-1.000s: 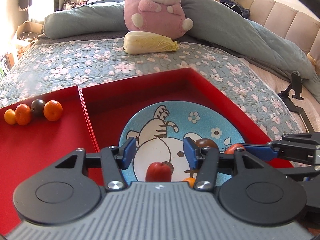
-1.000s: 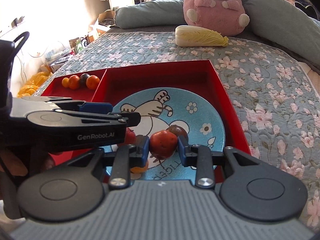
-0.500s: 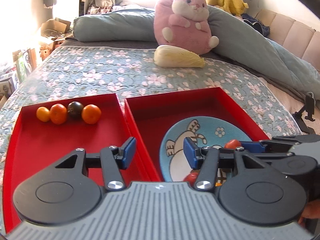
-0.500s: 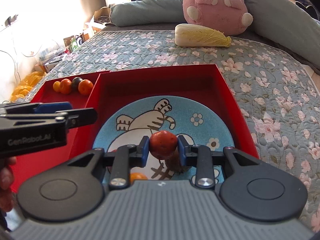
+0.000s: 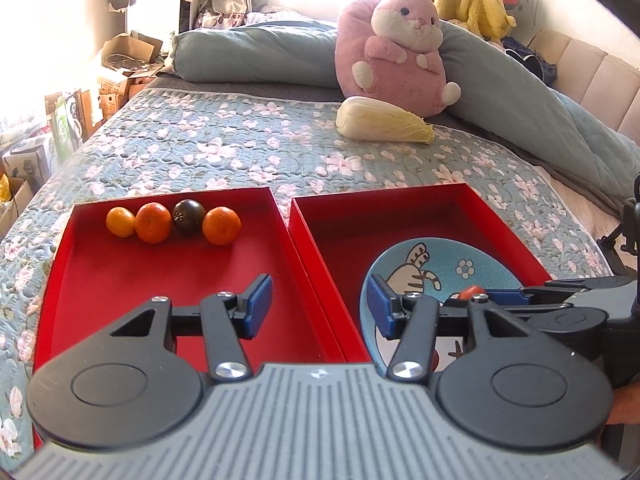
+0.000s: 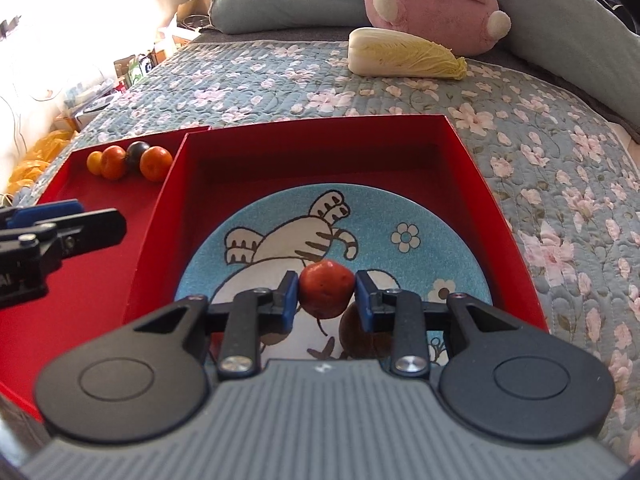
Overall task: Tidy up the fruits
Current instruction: 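Lower the red tomato onto the plate and open the right gripper, then move the right gripper back over the orange tomatoes in the tray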
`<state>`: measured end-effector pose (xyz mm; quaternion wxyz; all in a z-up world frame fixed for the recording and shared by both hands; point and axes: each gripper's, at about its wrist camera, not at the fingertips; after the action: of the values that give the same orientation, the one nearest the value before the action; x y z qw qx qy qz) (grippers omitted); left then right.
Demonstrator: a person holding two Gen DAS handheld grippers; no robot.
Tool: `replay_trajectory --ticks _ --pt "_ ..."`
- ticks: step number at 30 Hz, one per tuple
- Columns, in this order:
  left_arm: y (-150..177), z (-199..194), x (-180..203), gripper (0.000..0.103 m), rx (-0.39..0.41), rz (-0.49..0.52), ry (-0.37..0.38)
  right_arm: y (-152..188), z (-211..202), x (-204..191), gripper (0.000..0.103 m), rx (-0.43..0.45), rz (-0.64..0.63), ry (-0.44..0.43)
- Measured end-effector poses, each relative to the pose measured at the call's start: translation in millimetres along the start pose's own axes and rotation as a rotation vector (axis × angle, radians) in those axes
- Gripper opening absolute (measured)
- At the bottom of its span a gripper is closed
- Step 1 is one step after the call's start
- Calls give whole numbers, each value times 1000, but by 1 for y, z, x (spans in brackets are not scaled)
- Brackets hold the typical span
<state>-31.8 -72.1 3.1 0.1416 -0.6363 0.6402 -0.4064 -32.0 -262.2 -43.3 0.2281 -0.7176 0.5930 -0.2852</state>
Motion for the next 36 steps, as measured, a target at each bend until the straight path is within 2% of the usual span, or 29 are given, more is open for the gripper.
replay_trajectory --ticks 2,3,9,24,30,36 --pt "-2 -1 -3 58 3 -8 -1 -1 -2 0 51 2 7 5" --pt "-3 -2 -4 58 5 -12 -3 -2 -4 0 53 9 8 13" --pt "-6 -4 -13 58 11 -32 -19 -10 -13 -6 53 38 -5 11" --pt "-11 -11 -50 58 22 -86 -81 -38 -27 -55 53 112 -63 -84" --pt "-16 -16 -71 58 34 -106 -108 -52 -27 -79 53 139 -94 -119" --pt "-33 -14 -103 58 49 -150 -167 -67 -23 -97 53 155 -113 -146"
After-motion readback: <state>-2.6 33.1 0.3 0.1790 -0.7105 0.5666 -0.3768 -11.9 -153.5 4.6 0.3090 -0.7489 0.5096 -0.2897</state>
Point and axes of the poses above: each gripper's, at about its wrist camera, not at the fingertips, and z roughly the way its jaws point, x to its right, y to its underside, and after that the axes turned 15 degrees about -z, right-handed
